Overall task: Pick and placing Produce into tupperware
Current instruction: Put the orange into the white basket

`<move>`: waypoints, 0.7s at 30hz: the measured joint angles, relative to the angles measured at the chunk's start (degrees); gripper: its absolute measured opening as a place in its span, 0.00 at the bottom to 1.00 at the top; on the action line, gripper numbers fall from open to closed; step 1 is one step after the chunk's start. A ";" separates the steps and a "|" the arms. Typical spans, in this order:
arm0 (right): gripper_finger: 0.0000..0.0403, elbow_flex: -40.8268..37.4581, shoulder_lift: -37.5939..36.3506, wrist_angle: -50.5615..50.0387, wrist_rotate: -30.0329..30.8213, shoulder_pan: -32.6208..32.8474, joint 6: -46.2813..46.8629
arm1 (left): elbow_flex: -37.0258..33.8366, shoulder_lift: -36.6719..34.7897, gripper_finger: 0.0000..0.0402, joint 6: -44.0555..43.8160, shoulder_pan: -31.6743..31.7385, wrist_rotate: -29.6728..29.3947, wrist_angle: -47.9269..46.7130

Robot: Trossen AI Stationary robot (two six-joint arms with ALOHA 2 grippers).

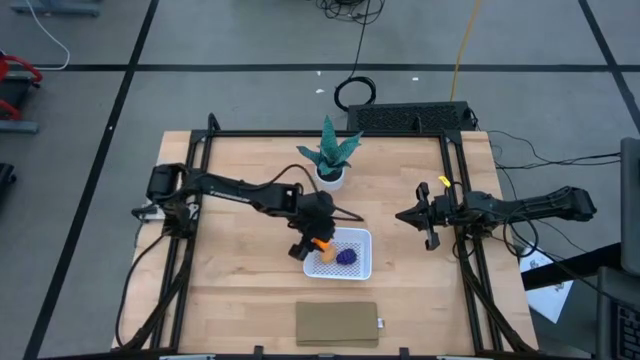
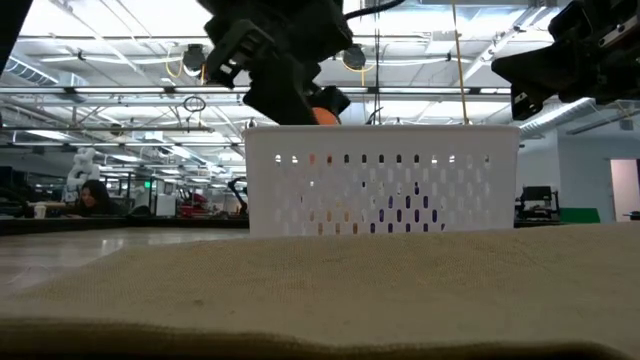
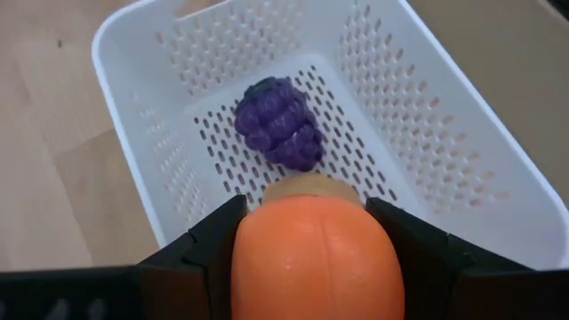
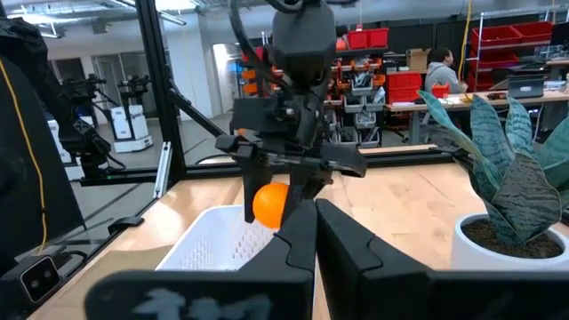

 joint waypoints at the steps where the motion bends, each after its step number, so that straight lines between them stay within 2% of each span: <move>1: 0.00 0.00 0.00 -0.01 0.00 -0.01 0.00 | 1.55 0.42 0.53 1.06 0.00 0.00 -1.99; 6: 0.00 0.00 0.00 -0.16 0.00 -0.02 0.01 | 9.61 3.55 0.53 5.53 0.00 0.00 -10.60; 10: 0.00 0.00 -0.01 -0.19 0.00 0.00 0.02 | 14.51 7.07 0.53 9.94 -0.02 -0.05 -13.65; 13: 0.00 0.00 0.00 -0.58 0.00 0.00 0.02 | 15.97 9.16 0.53 15.38 -0.04 -1.30 -15.22; 17: 0.00 0.00 0.00 -0.65 0.00 0.00 0.54 | 16.16 9.66 0.53 23.55 -0.60 -6.08 -16.73; 21: 0.00 0.00 -0.02 -1.09 0.00 0.00 1.14 | 17.12 9.76 0.53 27.74 -1.27 -8.99 -18.49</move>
